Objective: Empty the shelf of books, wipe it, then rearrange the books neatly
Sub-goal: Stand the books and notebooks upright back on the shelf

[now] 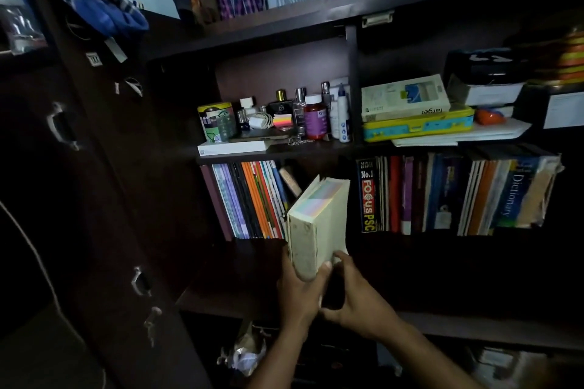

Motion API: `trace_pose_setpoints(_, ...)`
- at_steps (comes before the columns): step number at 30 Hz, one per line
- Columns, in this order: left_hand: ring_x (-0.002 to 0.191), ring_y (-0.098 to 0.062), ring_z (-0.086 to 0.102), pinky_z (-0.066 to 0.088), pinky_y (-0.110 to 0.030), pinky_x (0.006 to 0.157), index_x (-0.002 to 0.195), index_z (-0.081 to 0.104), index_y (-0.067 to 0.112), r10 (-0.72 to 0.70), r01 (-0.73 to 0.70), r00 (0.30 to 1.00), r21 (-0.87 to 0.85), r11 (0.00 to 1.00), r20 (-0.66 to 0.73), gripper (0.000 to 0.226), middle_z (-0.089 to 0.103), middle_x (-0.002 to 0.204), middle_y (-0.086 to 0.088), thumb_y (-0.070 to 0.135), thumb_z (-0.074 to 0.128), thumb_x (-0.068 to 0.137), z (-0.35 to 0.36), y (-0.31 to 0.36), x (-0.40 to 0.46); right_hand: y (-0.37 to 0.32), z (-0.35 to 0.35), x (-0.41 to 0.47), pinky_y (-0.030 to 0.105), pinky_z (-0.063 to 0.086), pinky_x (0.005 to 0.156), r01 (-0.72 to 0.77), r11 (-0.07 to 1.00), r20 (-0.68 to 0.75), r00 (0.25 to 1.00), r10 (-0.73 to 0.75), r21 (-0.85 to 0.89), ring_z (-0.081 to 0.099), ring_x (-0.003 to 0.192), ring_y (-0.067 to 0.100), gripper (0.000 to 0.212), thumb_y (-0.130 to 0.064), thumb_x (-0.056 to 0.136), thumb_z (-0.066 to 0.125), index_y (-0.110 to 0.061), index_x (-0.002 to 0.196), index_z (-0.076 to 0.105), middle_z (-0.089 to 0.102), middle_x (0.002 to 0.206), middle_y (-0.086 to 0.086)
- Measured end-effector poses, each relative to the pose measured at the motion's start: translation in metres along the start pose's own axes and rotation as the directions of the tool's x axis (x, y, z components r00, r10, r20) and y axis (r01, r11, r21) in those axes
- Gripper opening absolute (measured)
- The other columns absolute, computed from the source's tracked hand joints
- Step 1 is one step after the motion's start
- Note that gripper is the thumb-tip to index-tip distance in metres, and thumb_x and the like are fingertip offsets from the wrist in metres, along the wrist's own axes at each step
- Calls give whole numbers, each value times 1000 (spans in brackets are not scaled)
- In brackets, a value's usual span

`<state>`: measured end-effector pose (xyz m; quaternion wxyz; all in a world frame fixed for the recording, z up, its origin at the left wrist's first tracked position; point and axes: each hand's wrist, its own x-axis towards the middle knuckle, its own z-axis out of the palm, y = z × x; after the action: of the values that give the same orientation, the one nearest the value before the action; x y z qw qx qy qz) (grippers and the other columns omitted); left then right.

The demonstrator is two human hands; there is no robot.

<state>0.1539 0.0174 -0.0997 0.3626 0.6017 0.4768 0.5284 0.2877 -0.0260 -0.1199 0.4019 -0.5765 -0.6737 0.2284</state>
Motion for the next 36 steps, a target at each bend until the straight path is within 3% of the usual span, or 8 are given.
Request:
trace_pose_setpoints(6, 104, -9, 64, 55, -32, 86, 128, 39, 44, -42, 42, 999, -11, 999, 35, 77, 63, 116, 15, 30, 88, 70, 26, 10, -4, 15, -9, 10, 40, 34, 118, 40, 997, 30, 999, -38, -71, 22, 151, 14, 139, -67, 63, 77, -26, 159, -15, 1, 167, -8)
trace_pose_setpoints(14, 112, -13, 66, 57, -43, 94, 143, 31, 39, -15, 12, 994, 25, 1000, 107, 109, 65, 127, 7, 53, 89, 51, 45, 3, 3, 26, -3, 12, 30, 38, 114, -4, 990, -180, 983, 31, 144, 35, 143, 12, 119, -61, 65, 75, -33, 160, 8, 21, 159, -7)
trace_pose_setpoints(17, 117, -10, 66, 56, -36, 94, 145, 32, 45, 23, 7, 967, -117, 993, 253, 100, 65, 133, 9, 48, 88, 62, 33, 7, 5, 26, -6, 14, 40, 48, 106, -30, 985, -238, 969, 70, 169, 46, 135, 21, 121, -61, 60, 76, -32, 158, 11, 31, 154, 3)
trace_pose_setpoints(21, 103, -14, 71, 57, -37, 80, 133, 54, 35, -101, 189, 951, -293, 937, 291, 45, 73, 119, 4, 53, 60, 92, 20, 6, 16, 25, -9, 10, 30, 47, 95, -38, 978, -317, 943, 104, 205, 51, 126, 22, 111, -45, 60, 86, -26, 151, 24, 45, 142, 4)
trace_pose_setpoints(26, 101, -25, 71, 56, -48, 93, 104, 70, 27, -161, 158, 986, 64, 985, 46, 27, 75, 103, -2, 45, 73, 85, 37, -7, 68, 20, -10, 6, 29, 53, 83, -32, 966, -330, 937, 118, 256, 60, 107, 13, 98, -34, 59, 81, -34, 143, 29, 57, 126, -4)
trace_pose_setpoints(30, 110, -28, 66, 52, -39, 96, 122, 66, 16, -172, 167, 984, 110, 980, 36, 65, 70, 121, -13, 62, 66, 75, 69, 14, 108, 21, -15, 6, 17, 53, 68, -65, 942, -329, 927, 180, 330, 65, 86, -2, 92, -25, 57, 81, -38, 138, 38, 68, 101, -12)
trace_pose_setpoints(32, 119, -31, 63, 49, -31, 93, 141, 52, 10, -194, 184, 980, 158, 970, 53, 63, 65, 132, -17, 42, 69, 89, 80, 9, 125, 20, -17, 5, 14, 51, 63, -78, 929, -321, 925, 203, 362, 67, 79, -2, 88, -20, 58, 82, -39, 134, 42, 70, 92, -10)
trace_pose_setpoints(36, 119, -33, 62, 46, -33, 96, 133, 58, 11, -53, 43, 998, 261, 964, 32, 67, 67, 127, -16, 53, 51, 81, 85, -8, 136, 19, -18, 5, 15, 53, 66, -65, 935, -302, 937, 178, 349, 68, 79, 0, 88, -23, 55, 80, -42, 133, 44, 71, 92, -10)
